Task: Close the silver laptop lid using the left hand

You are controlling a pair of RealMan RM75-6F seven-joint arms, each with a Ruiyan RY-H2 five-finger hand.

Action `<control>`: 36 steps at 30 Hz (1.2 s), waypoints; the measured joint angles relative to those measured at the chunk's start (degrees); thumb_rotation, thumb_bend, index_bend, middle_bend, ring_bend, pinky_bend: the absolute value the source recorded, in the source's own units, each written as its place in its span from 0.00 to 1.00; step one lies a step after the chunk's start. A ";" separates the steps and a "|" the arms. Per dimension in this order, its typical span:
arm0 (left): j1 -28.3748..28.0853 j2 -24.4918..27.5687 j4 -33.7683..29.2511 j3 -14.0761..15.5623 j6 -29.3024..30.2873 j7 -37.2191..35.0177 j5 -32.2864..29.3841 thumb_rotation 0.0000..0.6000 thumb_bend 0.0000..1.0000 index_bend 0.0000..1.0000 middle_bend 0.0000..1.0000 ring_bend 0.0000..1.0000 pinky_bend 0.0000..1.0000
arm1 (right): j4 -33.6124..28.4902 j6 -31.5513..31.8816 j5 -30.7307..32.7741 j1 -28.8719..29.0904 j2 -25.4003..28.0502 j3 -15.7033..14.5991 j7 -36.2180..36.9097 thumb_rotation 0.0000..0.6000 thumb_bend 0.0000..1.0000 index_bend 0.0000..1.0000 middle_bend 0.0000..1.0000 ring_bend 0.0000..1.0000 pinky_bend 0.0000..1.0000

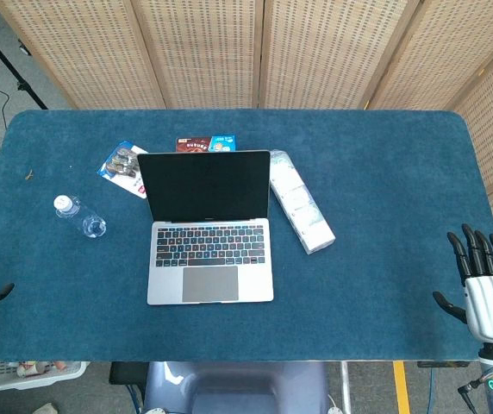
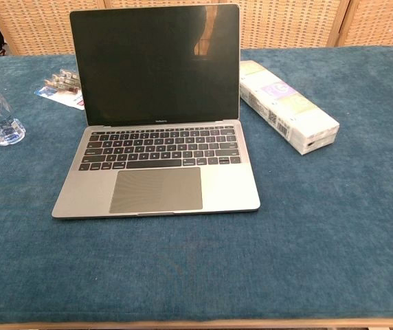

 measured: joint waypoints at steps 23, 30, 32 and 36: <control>-6.04 0.70 -1.58 -1.69 -8.78 -0.28 -0.34 1.00 0.00 0.00 0.00 0.00 0.00 | 0.62 -0.60 1.39 0.22 -0.20 0.61 0.28 1.00 0.00 0.00 0.00 0.00 0.00; -14.53 2.83 -2.93 -5.87 -21.03 -3.88 -3.47 0.73 0.00 0.00 0.00 0.00 0.00 | 1.03 -1.13 2.30 0.40 -0.24 0.97 0.73 1.00 0.00 0.00 0.00 0.00 0.00; -17.85 3.36 -2.90 -7.61 -26.14 -6.29 -5.55 0.47 0.00 0.00 0.00 0.00 0.00 | 1.23 -1.33 2.61 0.46 -0.30 1.06 0.81 1.00 0.00 0.00 0.00 0.00 0.00; -25.16 3.58 -1.71 -11.40 -35.12 -9.87 -11.04 0.09 0.00 0.04 0.00 0.00 0.00 | 1.71 -1.89 3.20 0.62 -0.50 1.16 0.80 1.00 0.00 0.00 0.00 0.00 0.00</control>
